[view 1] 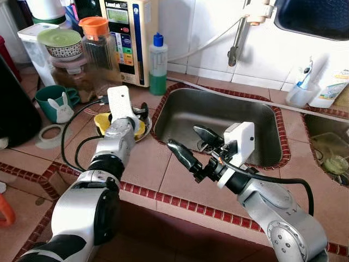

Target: Kitchen organization

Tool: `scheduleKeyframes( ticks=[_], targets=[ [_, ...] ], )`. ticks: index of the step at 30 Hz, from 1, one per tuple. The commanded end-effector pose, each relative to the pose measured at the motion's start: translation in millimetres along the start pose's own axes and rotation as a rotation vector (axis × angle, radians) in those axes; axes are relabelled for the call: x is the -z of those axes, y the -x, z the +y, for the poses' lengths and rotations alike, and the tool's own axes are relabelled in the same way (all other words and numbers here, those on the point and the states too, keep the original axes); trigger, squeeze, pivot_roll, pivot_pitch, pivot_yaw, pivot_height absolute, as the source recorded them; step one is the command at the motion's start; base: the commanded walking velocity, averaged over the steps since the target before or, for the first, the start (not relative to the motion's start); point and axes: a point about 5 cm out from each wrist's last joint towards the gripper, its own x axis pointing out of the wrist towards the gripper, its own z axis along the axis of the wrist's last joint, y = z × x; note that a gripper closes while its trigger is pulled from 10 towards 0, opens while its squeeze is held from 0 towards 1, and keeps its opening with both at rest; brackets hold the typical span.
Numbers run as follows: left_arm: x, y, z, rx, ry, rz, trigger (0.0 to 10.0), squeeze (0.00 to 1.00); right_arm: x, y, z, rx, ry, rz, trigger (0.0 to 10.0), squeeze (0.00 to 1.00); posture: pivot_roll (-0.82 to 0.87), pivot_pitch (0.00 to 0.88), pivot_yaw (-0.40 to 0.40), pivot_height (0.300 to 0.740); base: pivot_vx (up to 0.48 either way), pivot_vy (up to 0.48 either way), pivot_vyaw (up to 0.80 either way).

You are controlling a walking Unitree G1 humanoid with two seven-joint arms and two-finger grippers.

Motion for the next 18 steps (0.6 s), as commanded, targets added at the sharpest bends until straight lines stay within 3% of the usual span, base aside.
scheduleKeyframes(
  ticks=[1, 5, 12, 18],
  targets=[
    [35, 4.1, 12.3, -0.051, -0.004, 0.148, 10.0, 0.0, -2, -0.4, -2.3, 0.002, 0.005, -0.011, 10.0, 0.71, 0.04, 0.0, -0.008, 0.74, 0.0, 0.0, 0.0],
    [30, 4.2, 13.2, -0.051, -0.039, 0.108, 10.0, 0.0, -1, -1.5, -2.4, -0.002, 0.004, -0.01, 10.0, 0.71, 0.05, 0.0, -0.012, 0.74, 0.0, 0.0, 0.0],
    [-8, 5.7, -16.8, 0.062, -0.083, -0.105, 10.0, 0.0, -2, -3.8, -4.5, -0.001, 0.005, -0.014, 10.0, 0.69, 0.05, 0.0, -0.013, 0.74, 0.0, 0.0, 0.0],
    [-19, 11.8, -21.4, 0.071, -0.112, -0.206, 10.0, 0.0, -2, -5.8, -5.6, -0.001, 0.006, -0.018, 10.0, 0.69, 0.06, 0.0, -0.012, 0.74, 0.0, 0.0, 0.0]
  ],
)
